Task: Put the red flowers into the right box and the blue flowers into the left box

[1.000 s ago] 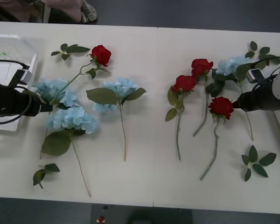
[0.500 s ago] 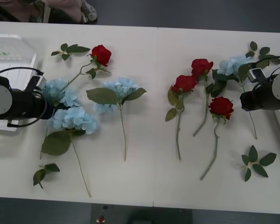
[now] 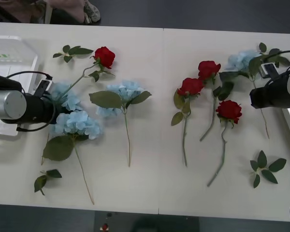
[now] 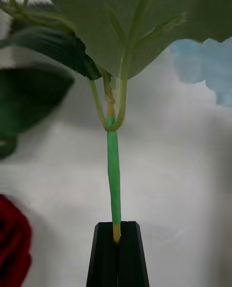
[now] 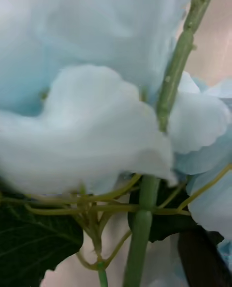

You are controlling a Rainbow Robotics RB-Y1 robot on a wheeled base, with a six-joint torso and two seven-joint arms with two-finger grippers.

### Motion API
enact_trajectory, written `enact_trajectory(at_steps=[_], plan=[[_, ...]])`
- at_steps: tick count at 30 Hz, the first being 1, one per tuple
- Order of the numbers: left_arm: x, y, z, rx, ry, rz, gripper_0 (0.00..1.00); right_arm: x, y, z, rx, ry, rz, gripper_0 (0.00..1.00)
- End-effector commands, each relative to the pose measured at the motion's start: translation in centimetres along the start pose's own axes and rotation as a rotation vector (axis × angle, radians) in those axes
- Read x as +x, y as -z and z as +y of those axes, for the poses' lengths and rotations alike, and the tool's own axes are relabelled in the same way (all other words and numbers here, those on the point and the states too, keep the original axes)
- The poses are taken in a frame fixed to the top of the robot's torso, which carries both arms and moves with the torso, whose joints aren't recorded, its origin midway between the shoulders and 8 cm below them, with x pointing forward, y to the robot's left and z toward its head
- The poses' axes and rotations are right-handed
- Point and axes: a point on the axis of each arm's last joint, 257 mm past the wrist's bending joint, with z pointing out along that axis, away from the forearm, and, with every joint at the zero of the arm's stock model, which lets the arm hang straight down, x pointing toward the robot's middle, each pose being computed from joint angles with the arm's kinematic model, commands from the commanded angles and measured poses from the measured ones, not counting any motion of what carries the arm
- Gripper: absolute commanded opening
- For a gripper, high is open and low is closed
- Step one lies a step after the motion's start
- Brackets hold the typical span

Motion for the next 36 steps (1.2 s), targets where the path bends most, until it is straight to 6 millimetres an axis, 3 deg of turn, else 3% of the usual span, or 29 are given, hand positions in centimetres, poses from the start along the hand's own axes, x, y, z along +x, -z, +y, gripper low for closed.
enact_trajectory(at_steps=[1, 2, 4, 8, 12, 14, 18, 22, 26, 28, 29, 32, 36], plan=[[-1.1, -0.2, 0.3, -0.02, -0.032, -0.023, 0.21, -5.8, 4.9, 1.6, -0.109, 0.113, -0.142, 0.0], [-1.1, -0.2, 0.4, -0.023, -0.032, -0.027, 0.06, -6.1, 5.7, 2.2, -0.154, 0.113, -0.156, 0.0], [-1.2, -0.4, 0.5, -0.026, -0.031, -0.035, 0.03, -6.7, 7.3, 3.5, -0.244, 0.114, -0.192, 0.0], [-1.1, -0.5, 0.6, -0.028, -0.032, -0.035, 0.0, -7.5, 10.5, 7.4, -0.445, 0.145, -0.255, 0.0], [-1.2, -0.5, 0.7, -0.033, -0.036, -0.037, 0.0, -8.7, 15.4, 13.8, -0.749, 0.133, -0.338, 0.0], [-1.3, -0.4, 0.9, -0.038, -0.036, -0.039, 0.0, -9.0, 17.0, 15.5, -0.837, 0.125, -0.36, 0.0], [-3.3, 0.8, 1.8, -0.057, -0.057, -0.074, 0.0, -10.1, 21.3, 20.4, -1.061, 0.092, -0.394, 0.0], [-5.8, 3.4, 2.1, -0.066, -0.103, -0.094, 0.0, -12.0, 24.6, 24.6, -1.171, 0.087, -0.426, 0.0], [-7.8, 8.3, 1.7, -0.053, -0.164, -0.094, 0.0, -14.8, 28.0, 28.9, -1.256, 0.071, -0.453, 0.0], [-8.2, 9.7, 1.4, -0.039, -0.169, -0.092, 0.0, -15.4, 28.7, 30.0, -1.279, 0.07, -0.458, 0.0], [-8.5, 11.7, 0.6, -0.003, -0.177, -0.085, 0.0, -16.1, 29.7, 31.5, -1.312, 0.069, -0.458, 0.0], [-8.7, 14.7, 0.0, 0.033, -0.187, -0.074, 0.0, -17.0, 30.7, 33.5, -1.355, 0.066, -0.468, 0.0], [-8.7, 18.4, 1.7, 0.03, -0.19, -0.052, 0.0, -17.8, 31.9, 36.2, -1.412, 0.052, -0.477, 0.0]])
